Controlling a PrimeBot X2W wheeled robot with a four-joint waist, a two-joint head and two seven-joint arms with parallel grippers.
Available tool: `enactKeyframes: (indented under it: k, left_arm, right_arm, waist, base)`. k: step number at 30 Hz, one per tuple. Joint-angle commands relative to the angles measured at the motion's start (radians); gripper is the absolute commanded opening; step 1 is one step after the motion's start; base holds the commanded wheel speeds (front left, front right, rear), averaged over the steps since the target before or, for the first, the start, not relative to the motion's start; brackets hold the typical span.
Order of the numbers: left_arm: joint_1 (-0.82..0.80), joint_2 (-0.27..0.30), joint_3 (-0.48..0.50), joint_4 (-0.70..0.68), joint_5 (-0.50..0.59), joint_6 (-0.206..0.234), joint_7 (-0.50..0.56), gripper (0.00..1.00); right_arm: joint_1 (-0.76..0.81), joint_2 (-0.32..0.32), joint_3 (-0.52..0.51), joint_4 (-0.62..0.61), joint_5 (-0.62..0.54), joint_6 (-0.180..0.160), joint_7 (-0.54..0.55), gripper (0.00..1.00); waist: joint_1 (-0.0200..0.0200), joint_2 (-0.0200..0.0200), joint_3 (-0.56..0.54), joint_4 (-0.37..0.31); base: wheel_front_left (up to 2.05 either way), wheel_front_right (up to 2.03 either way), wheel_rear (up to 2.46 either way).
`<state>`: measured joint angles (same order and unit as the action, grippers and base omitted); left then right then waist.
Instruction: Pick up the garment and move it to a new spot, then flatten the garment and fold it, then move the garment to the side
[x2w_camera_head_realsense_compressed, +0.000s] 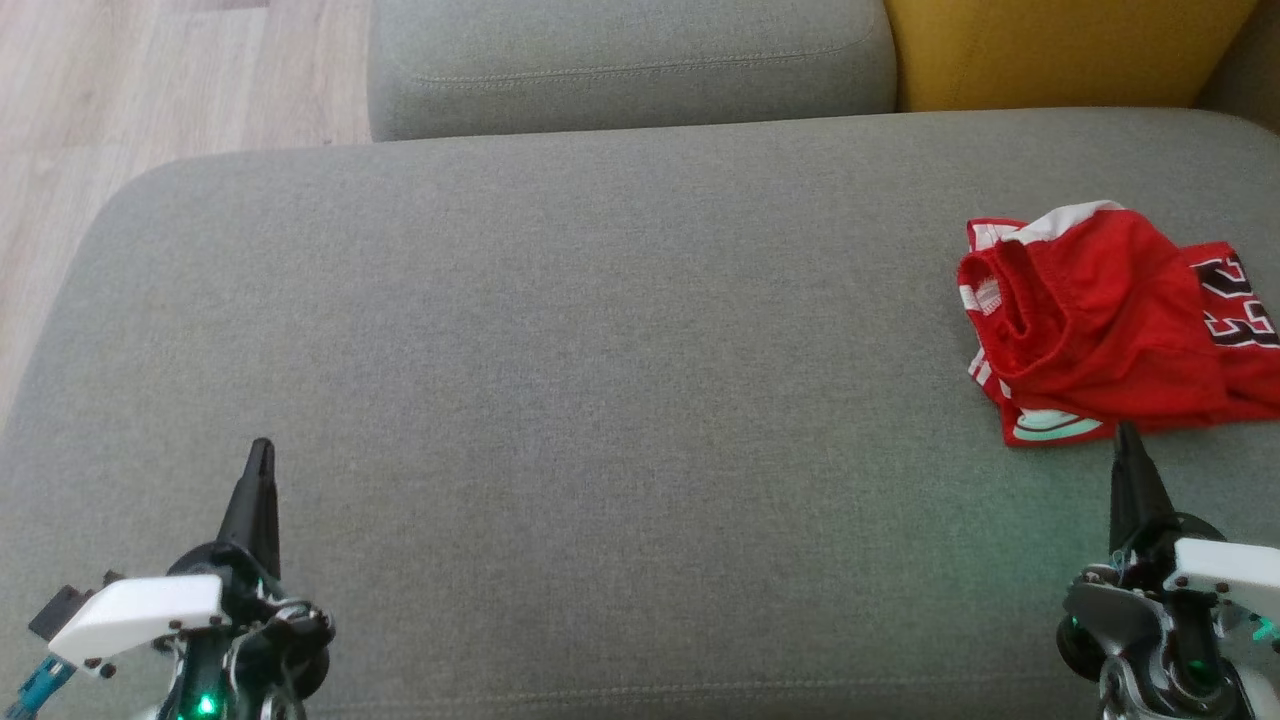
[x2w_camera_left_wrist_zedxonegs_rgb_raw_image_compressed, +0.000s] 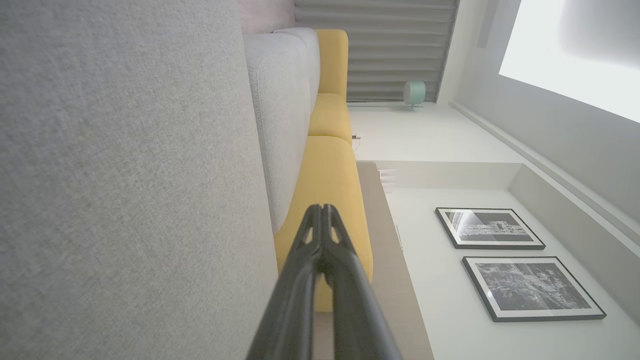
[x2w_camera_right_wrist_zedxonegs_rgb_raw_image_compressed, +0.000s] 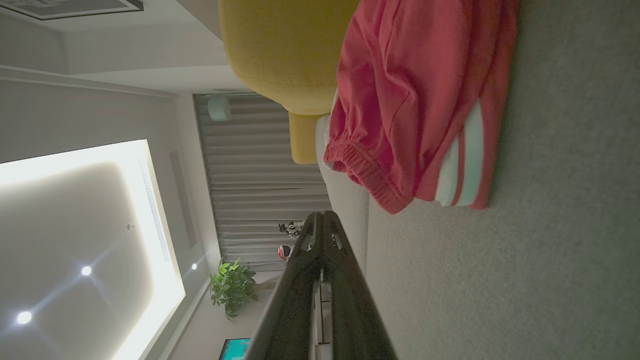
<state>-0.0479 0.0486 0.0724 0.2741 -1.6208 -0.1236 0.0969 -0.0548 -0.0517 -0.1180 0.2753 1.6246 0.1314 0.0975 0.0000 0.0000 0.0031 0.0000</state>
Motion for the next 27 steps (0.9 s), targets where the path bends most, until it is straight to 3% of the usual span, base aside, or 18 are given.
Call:
enactKeyframes:
  k: [1, 27]
  left_arm:
    - [-0.059, 0.007, 0.034, -0.029, 0.006, -0.007, 0.010, 0.00]
    - [-0.060, 0.006, 0.037, -0.029, 0.008, -0.007, 0.013, 0.00]
  right_arm:
    - [-0.052, -0.009, 0.018, -0.031, -0.005, -0.001, 0.005, 0.00]
    - [-0.052, -0.005, 0.013, -0.031, -0.009, -0.001, 0.009, 0.00]
  waist:
    - [0.0000, 0.0000, 0.000, 0.000]
    - [0.0000, 0.0000, 0.000, 0.000]
  base:
    - [0.00, 0.00, 0.00]
    - [0.00, 0.00, 0.00]
